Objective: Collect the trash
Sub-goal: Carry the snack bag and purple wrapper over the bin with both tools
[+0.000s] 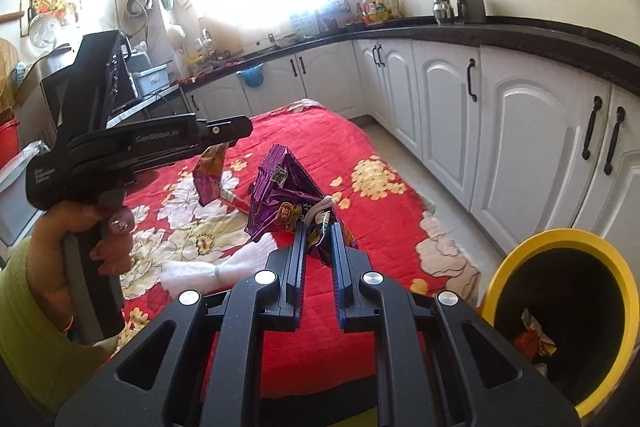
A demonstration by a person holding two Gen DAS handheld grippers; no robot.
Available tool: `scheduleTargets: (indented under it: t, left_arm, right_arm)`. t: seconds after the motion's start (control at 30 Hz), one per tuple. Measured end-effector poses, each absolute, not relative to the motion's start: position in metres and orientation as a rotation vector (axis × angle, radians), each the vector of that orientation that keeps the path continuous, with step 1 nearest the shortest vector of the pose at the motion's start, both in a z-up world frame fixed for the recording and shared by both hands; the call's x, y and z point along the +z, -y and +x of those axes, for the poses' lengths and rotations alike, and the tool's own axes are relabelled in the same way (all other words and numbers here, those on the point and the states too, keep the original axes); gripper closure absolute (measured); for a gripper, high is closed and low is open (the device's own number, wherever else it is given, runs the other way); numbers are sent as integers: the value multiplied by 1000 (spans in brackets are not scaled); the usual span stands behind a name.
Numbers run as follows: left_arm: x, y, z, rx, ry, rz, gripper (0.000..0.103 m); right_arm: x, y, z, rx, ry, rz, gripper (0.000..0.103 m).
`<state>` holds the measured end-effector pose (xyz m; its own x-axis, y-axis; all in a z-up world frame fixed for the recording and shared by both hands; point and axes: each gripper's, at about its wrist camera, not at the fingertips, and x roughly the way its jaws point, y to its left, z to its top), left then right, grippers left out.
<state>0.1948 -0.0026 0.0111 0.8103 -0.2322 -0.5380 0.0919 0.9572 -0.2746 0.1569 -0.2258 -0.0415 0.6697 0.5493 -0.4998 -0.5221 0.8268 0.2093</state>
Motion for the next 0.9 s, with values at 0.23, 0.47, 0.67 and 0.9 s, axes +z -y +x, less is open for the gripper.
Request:
scheduleTargets:
  t: [0.23, 0.47, 0.67, 0.9]
  left_arm:
    - [20, 27, 187, -220, -583, -208, 83]
    - [26, 46, 182, -254, -567, -184, 83]
    - [26, 64, 180, -287, -563, -161, 83]
    - [24, 86, 180, -324, -563, -136, 83]
  right_arm:
    - [-36, 252, 154, 558, -559, 65, 92]
    - [-35, 281, 151, 501, -552, 84, 92]
    - [-36, 304, 153, 458, -545, 114, 92]
    - [-39, 330, 156, 404, -541, 145, 92]
